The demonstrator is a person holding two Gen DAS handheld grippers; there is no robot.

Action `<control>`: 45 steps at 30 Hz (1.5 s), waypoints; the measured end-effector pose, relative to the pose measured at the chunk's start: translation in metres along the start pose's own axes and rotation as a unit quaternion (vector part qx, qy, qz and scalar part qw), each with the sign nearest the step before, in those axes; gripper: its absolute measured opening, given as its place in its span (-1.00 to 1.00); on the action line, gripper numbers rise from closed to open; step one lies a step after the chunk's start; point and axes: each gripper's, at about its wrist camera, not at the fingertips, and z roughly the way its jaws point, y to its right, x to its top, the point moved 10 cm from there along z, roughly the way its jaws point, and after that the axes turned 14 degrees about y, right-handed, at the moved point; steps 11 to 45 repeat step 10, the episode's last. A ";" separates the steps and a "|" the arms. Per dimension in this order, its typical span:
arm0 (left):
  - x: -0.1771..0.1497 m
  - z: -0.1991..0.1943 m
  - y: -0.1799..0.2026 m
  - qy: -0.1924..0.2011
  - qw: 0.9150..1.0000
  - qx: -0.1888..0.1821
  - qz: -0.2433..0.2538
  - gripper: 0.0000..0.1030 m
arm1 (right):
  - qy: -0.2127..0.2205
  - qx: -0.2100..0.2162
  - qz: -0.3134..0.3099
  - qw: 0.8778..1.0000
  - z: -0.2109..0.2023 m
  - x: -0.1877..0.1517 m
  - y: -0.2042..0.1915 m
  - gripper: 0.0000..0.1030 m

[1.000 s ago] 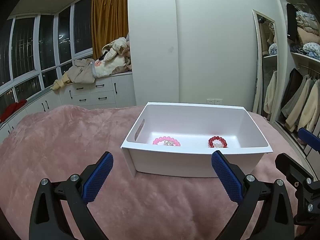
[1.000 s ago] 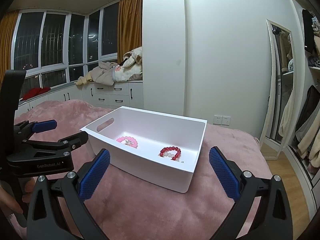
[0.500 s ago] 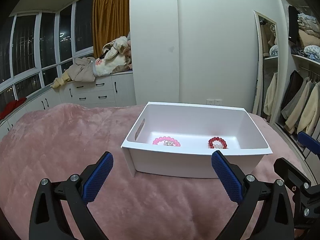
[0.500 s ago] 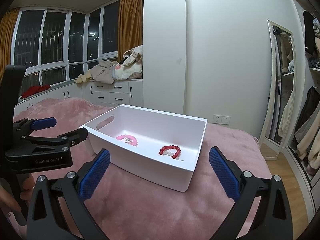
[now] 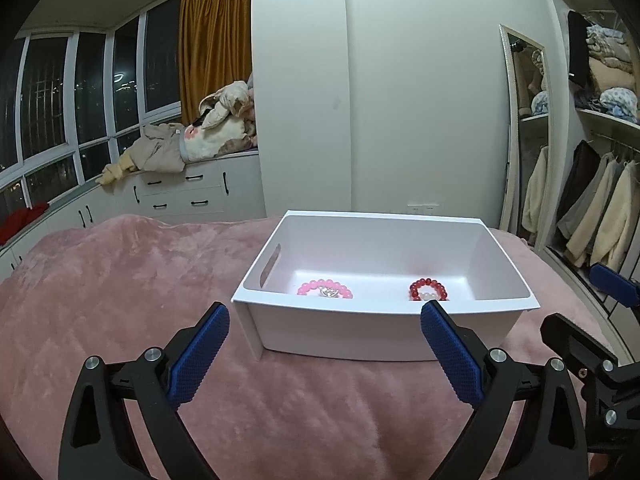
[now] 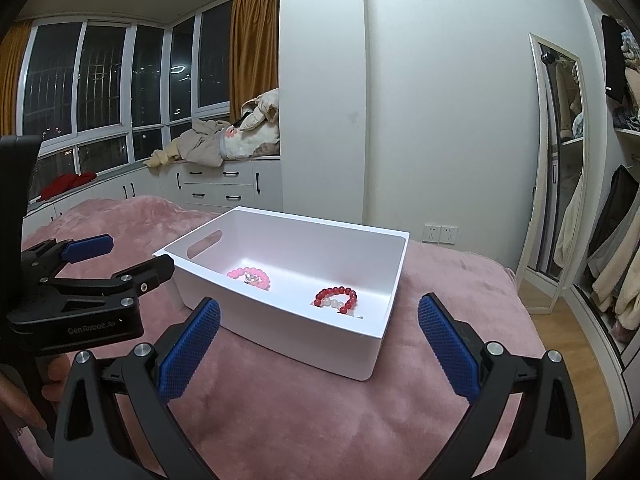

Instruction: Organize jewelry

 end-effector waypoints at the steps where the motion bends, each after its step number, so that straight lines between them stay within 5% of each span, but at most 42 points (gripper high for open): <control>1: 0.000 0.001 0.000 -0.001 1.000 0.001 -0.001 0.89 | 0.000 -0.001 0.000 1.000 0.001 0.000 0.000 0.90; 45: 0.000 0.003 -0.012 -0.006 1.000 0.022 -0.018 0.93 | -0.001 0.000 -0.001 1.000 0.001 -0.001 0.001 0.90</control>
